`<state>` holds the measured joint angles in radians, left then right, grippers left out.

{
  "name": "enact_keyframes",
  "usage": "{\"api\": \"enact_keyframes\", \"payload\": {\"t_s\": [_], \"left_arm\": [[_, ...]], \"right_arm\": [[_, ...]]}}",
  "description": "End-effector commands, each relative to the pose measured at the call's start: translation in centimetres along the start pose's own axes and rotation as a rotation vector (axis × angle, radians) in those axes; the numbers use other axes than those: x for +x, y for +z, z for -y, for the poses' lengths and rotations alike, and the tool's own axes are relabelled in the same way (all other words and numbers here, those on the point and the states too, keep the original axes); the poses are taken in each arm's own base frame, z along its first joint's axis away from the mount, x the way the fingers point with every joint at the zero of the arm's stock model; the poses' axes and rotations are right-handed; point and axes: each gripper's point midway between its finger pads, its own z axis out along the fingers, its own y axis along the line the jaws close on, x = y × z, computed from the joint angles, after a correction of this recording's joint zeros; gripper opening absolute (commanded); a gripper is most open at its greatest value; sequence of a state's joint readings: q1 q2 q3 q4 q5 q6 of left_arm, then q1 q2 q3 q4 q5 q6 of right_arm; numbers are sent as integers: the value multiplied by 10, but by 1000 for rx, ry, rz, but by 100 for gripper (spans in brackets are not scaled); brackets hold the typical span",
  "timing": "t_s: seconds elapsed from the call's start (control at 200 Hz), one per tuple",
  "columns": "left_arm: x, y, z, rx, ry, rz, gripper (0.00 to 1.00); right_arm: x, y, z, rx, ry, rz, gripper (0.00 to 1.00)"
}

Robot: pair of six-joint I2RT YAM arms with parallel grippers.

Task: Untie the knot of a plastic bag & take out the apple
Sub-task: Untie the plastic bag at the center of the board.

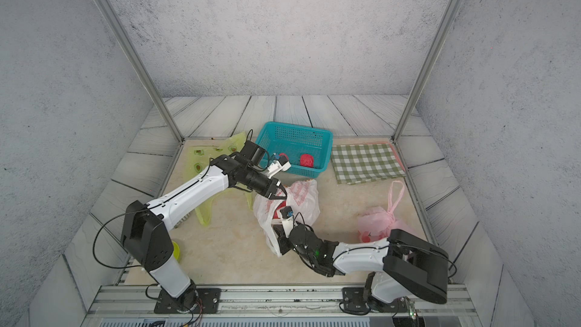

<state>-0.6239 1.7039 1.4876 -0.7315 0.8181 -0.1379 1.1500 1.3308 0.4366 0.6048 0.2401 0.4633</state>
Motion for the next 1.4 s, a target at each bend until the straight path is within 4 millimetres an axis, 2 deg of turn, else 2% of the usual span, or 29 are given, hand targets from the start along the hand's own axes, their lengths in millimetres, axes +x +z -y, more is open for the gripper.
{"api": "enact_keyframes", "payload": {"t_s": [0.0, 0.115, 0.2, 0.295, 0.39, 0.47, 0.555, 0.651, 0.681, 0.781, 0.901, 1.026, 1.106, 1.226, 1.286, 1.396], "left_arm": [[4, -8, 0, -37, 19, 0, 0], [4, -9, -2, -52, 22, 0, 0], [4, -9, -1, -51, 18, 2, 0], [2, -8, 1, -37, 14, 5, 0], [2, -7, 1, -30, 13, 8, 0], [2, -5, 2, -10, 3, 9, 0], [1, -3, 4, 10, -3, 11, 0], [1, -2, 2, 7, -7, 10, 0], [1, -2, 1, -1, -8, 9, 0], [1, -1, -5, -28, -23, 10, 0], [0, -2, -10, -61, -53, 25, 0], [10, -4, -35, -187, -120, 80, 0], [19, 1, -41, -174, -164, 140, 0], [40, 15, -57, -148, -237, 213, 0], [50, 26, -60, -129, -265, 197, 0], [62, 41, -64, -149, -265, 167, 0]], "right_arm": [[-2, -26, 4, -6, 23, -8, 0], [8, -69, 40, 104, 103, 16, 0], [11, -97, 52, 118, 127, 37, 0], [-2, -119, 47, 59, 125, 86, 0], [-15, -126, 31, -16, 83, 90, 8], [-24, -116, 11, -73, 53, 44, 10], [-33, -94, -13, -130, 50, -10, 11], [-50, -69, -29, -151, 103, 12, 5], [-55, -61, -29, -133, 126, 28, 0], [-71, -38, -18, -19, 213, 85, 0], [-75, -21, -4, 124, 239, 162, 0], [-77, -11, -8, 158, 287, 150, 0], [-61, -6, 14, 284, 360, 134, 1], [-17, -10, 49, 451, 402, 74, 0], [4, -23, 68, 536, 386, 28, 0], [24, -59, 97, 646, 354, -6, 0]]}}
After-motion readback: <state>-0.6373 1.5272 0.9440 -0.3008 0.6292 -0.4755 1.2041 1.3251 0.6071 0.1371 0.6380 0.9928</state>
